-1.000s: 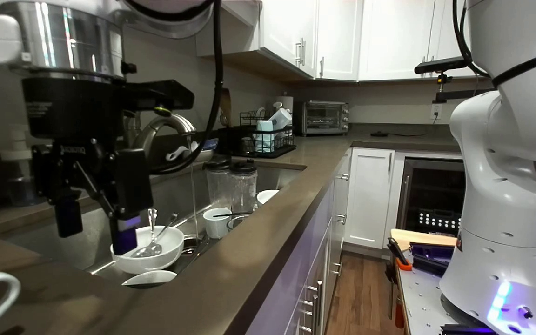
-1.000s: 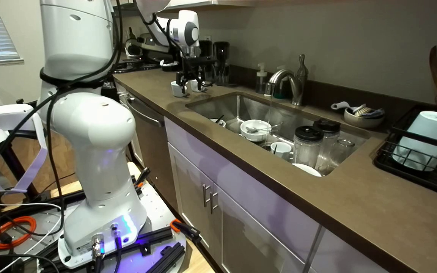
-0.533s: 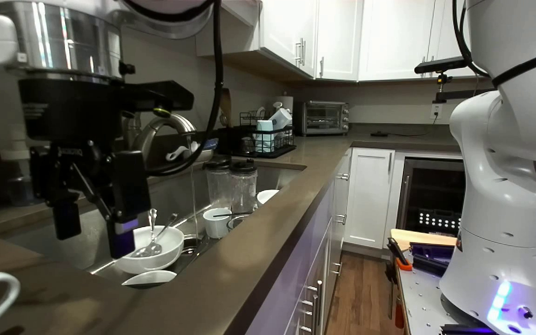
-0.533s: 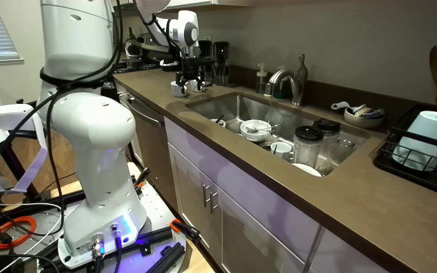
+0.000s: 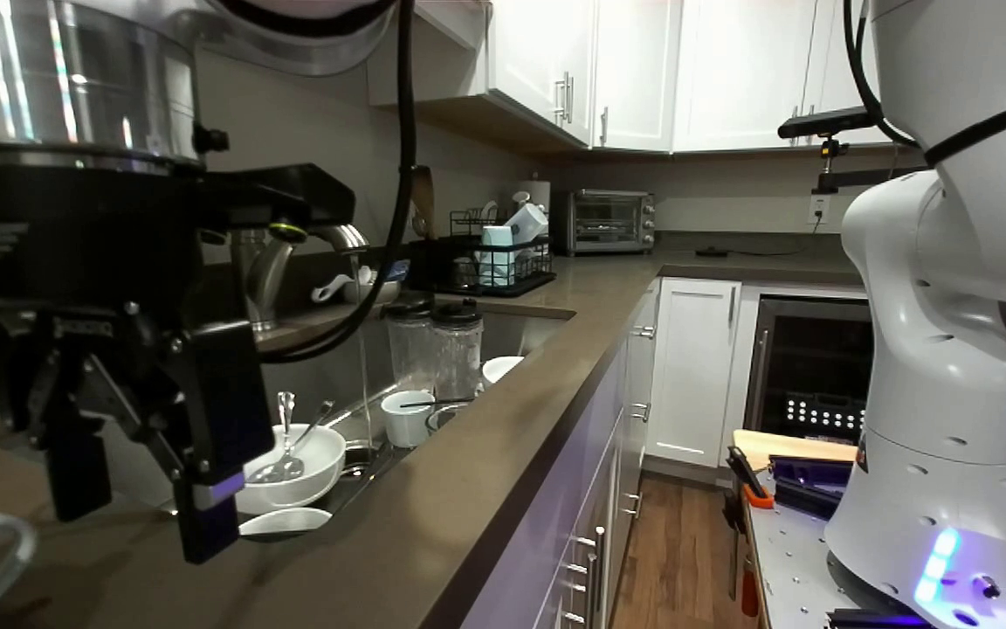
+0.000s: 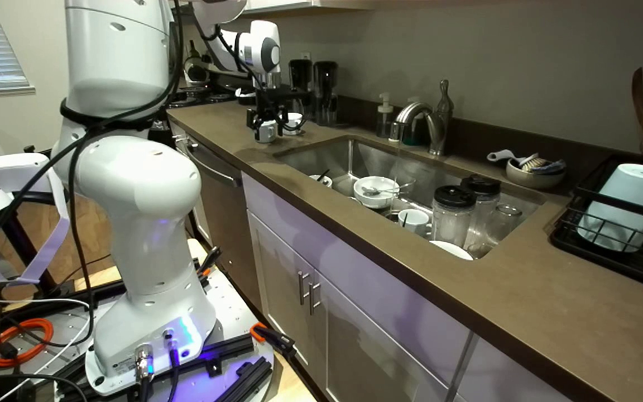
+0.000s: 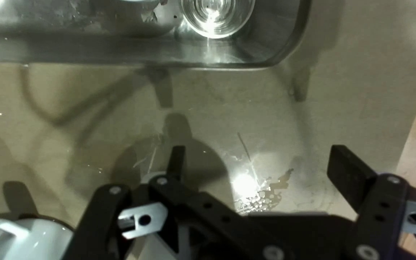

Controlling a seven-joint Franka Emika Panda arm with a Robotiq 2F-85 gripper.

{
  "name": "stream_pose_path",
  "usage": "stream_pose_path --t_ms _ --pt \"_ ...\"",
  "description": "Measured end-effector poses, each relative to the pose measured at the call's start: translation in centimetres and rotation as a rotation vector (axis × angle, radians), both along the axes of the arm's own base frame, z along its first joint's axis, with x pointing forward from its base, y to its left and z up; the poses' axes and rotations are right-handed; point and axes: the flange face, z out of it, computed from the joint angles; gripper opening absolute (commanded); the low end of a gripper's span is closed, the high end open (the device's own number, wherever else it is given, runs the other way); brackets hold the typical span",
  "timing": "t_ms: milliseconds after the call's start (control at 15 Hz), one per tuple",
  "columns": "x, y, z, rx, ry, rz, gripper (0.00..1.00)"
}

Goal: Draw water in a white cup and place it to the right

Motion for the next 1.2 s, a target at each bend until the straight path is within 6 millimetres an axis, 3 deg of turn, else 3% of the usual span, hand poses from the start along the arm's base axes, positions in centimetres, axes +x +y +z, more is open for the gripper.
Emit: stream_pose_path --t_ms 400,600,733,800,933,1000,1067,1200 --pt "1.5 2.1 0.5 0.02 -0.03 0.026 0.97" --pt "2.3 3.2 0.0 0.03 -0.033 0.034 1.0" --pt "2.7 3.7 -0.7 0.033 -0.027 0.039 0.75" --pt "2.8 4.0 -1.1 0.034 -0.022 0.04 0.73" --pt "3.1 4.2 -1.8 0.035 -0.013 0.04 0.93" --pt "3.2 4.3 -2.0 0.035 -0.01 0.038 0.96" --pt "3.3 4.3 -2.2 0.035 -0.008 0.037 0.91" --pt "3.7 4.3 -2.1 0.039 -0.011 0.033 0.67"
